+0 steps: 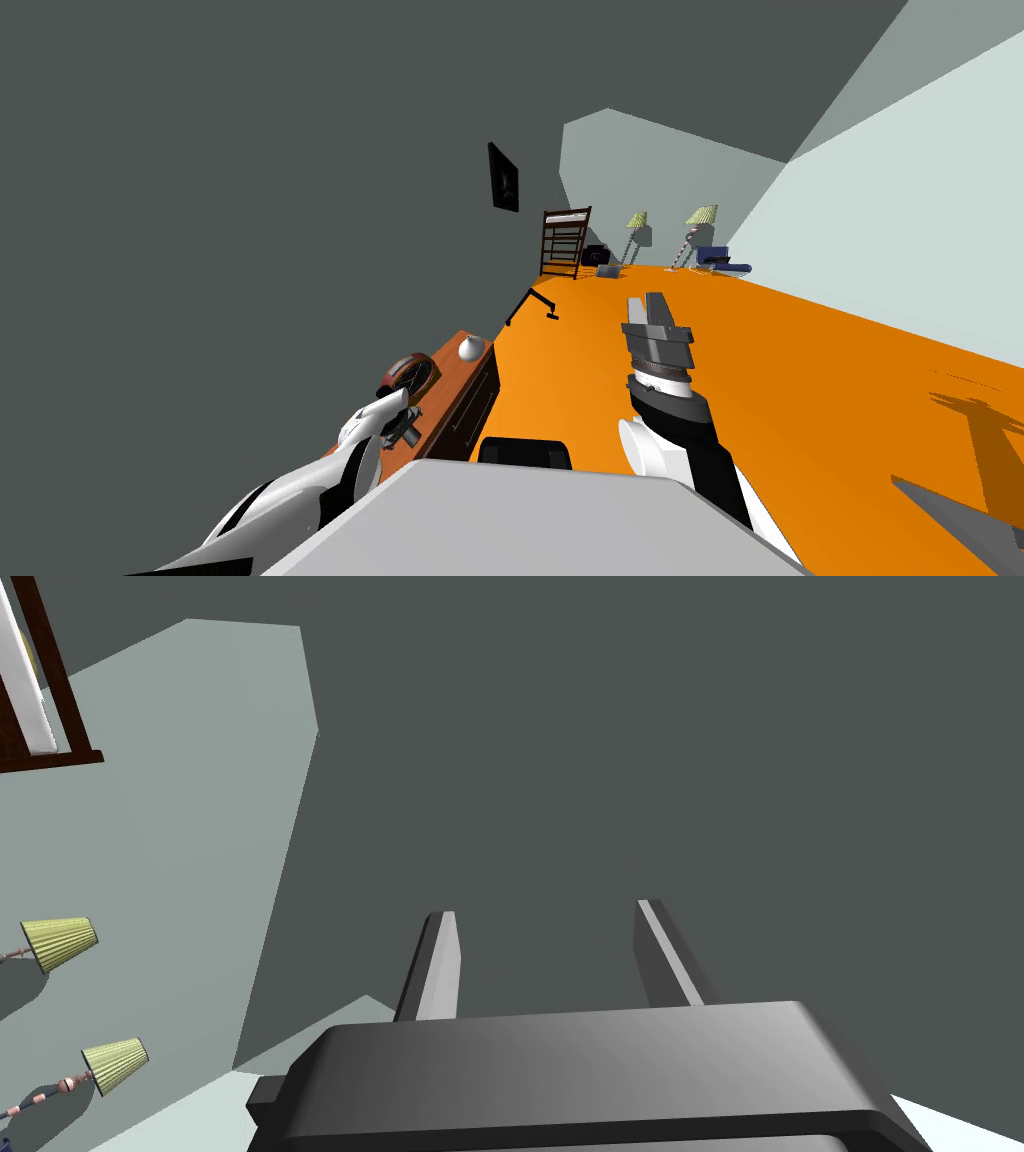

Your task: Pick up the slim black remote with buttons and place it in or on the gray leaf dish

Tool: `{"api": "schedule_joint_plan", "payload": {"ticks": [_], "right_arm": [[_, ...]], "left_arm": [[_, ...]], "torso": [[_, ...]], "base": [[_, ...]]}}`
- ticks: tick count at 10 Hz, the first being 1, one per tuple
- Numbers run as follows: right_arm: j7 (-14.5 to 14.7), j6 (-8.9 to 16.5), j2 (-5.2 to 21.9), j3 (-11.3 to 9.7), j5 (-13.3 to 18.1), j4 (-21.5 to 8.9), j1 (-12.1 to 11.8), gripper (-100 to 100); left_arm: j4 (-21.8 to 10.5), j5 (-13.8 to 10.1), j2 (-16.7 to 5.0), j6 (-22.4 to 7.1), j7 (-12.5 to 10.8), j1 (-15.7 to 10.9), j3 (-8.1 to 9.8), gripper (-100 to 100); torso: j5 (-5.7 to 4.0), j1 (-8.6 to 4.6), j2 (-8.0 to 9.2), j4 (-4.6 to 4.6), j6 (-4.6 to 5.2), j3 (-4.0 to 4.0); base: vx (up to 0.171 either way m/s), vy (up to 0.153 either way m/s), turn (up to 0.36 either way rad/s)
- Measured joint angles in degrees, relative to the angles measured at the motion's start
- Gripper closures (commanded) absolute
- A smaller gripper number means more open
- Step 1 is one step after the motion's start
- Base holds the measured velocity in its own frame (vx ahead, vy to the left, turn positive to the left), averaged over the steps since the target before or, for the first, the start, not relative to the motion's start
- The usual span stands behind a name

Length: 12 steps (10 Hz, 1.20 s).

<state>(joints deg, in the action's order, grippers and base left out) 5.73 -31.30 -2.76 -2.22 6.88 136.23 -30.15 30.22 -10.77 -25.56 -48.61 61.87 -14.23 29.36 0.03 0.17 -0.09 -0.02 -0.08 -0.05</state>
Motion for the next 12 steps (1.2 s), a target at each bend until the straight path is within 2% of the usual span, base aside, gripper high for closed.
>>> {"api": "schedule_joint_plan", "payload": {"ticks": [1,4,6,8,9,10,11,12], "right_arm": [[0.0,0.0,0.0,0.0,0.0,0.0,0.0,0],[0.0,0.0,0.0,0.0,0.0,0.0,0.0,0],[0.0,0.0,0.0,0.0,0.0,0.0,0.0,0],[0.0,0.0,0.0,0.0,0.0,0.0,0.0,0],[0.0,0.0,0.0,0.0,0.0,0.0,0.0,0],[0.0,0.0,0.0,0.0,0.0,0.0,0.0,0],[0.0,0.0,0.0,0.0,0.0,0.0,0.0,0],[0.0,0.0,0.0,0.0,0.0,0.0,0.0,0]], "left_arm": [[-0.57,-0.46,-0.45,-1.45,0.83,0.05,0.73,-100],[-3.4,-0.88,-1.15,-3.13,2.34,-0.79,1.85,-100],[-9.28,-1.48,-2.83,-3.02,4.14,-3.06,2.91,-100],[-6.23,-1.65,-2.01,-5.93,4.43,-1.39,3.61,-100],[-8.19,-1.9,-2.64,-6.04,5.01,-2.1,3.93,-100],[-8.5,-1.93,-2.73,-5.9,5.18,-2.2,3.96,0],[-8.46,-1.93,-2.73,-5.91,5.16,-2.19,3.95,-100],[-9.89,-1.82,-2.29,-4.74,4.61,-2.63,3.4,-100]], "torso": [[0.0,0.03,-0.02,0.0,0.01,-0.01],[-0.01,-0.04,0.0,0.0,0.0,0.0],[0.0,0.0,-0.05,0.0,0.02,-0.02],[0.0,0.0,-0.02,0.0,0.0,-0.01],[-0.01,-0.03,0.0,0.0,0.0,0.0],[-0.02,-0.11,0.06,0.01,0.0,0.03],[-0.03,-0.16,0.1,0.02,0.0,0.05],[-0.01,-0.03,0.09,0.02,0.01,0.05]], "base": [[0.035,0.044,-0.03],[0.031,0.038,-0.038],[0.039,0.046,-0.041],[0.034,0.043,-0.025],[0.008,0.014,-0.003],[0.0,0.0,0.0],[0.006,0.051,-0.027],[0.002,0.091,-0.04]]}}
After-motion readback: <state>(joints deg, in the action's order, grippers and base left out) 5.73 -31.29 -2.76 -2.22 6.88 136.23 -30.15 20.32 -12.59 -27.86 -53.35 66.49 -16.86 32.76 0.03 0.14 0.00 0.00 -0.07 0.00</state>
